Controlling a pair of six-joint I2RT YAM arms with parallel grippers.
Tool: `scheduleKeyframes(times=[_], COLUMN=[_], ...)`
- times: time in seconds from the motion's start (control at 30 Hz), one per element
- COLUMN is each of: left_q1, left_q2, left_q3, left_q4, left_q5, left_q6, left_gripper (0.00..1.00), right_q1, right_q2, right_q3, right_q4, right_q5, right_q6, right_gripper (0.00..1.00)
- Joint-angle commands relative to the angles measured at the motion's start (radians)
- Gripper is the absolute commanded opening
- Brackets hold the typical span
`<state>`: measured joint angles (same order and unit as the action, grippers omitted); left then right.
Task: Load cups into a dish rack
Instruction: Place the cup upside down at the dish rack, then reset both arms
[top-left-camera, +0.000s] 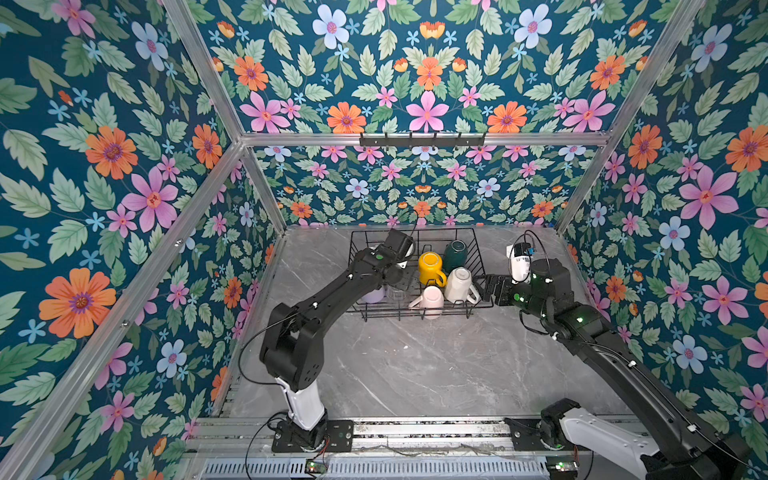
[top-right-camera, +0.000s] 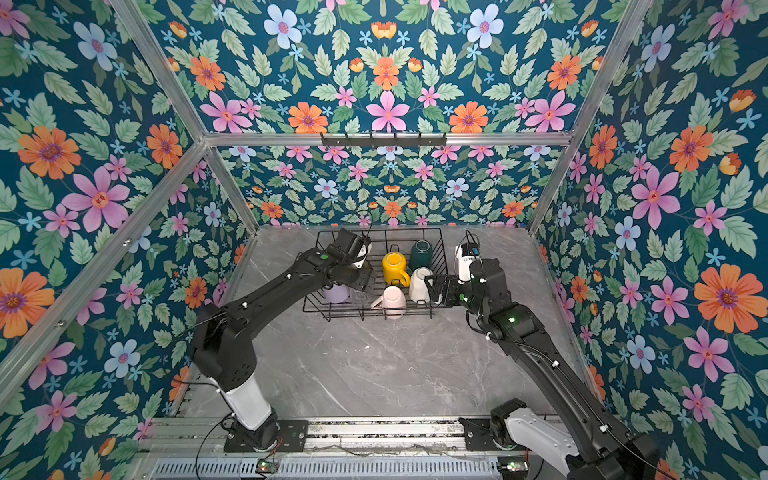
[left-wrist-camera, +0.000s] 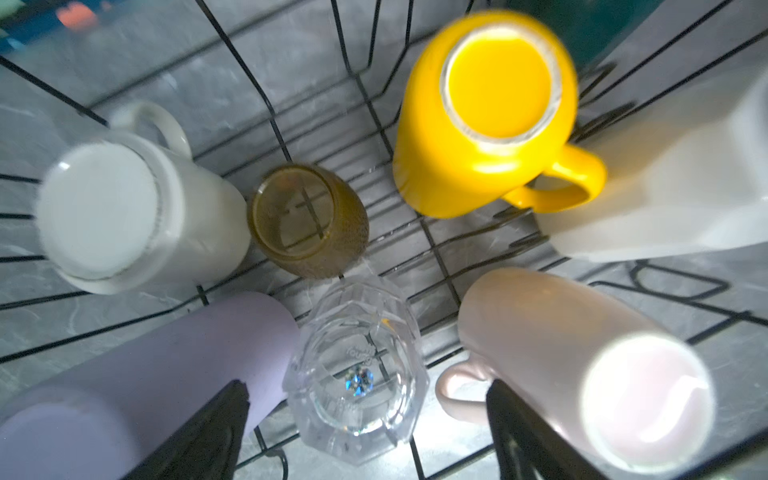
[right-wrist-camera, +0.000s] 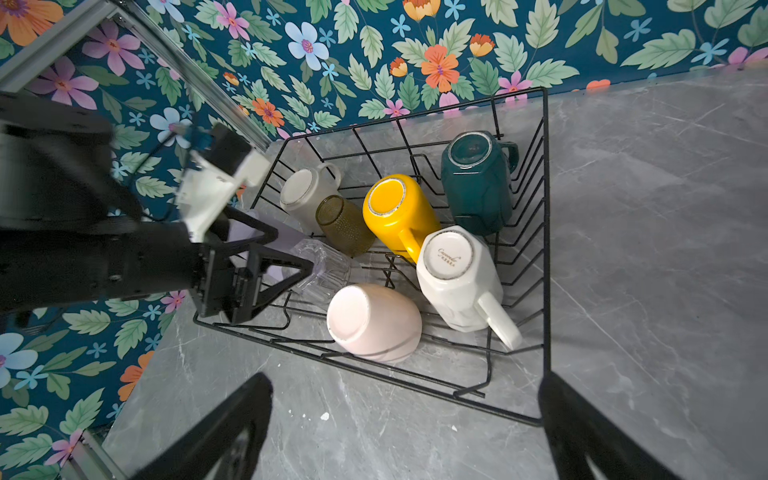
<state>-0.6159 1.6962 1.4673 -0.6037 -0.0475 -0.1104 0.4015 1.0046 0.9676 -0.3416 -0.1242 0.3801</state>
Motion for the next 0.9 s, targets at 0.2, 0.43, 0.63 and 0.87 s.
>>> scheduleKeyframes(times=[0.2,0.43,0.63,0.87], left_q1=[0.004,0.111,0.348,0.454], left_q2=[-0.384,-0.679,-0.762,-0.593], left_q3=[-0.333,-0.686,-0.974,-1.201], left_q4=[0.477,0.775,1.033,1.439], left_q5=[-0.216,-0.312,-0.281,-0.320], left_q6=[0.049,0.096,0.036,0.070], left_gripper=[0.99,0.99,0.99,0.99], right_q1=[-0.094,-0.153,-0.162,-0.285], right_q2=[0.016,0.022,0.058,0.146], right_q3=[-0.042,-0.187,-0.357,-0.521], right_q4=[0.030,0.160,0.390,0.685], right_q5=[0.013,0.238,0.453,0.498], right_q6=[-0.013,-0.072,-0.176,-0.231], right_gripper=[0.99,0.99,0.99,0.99])
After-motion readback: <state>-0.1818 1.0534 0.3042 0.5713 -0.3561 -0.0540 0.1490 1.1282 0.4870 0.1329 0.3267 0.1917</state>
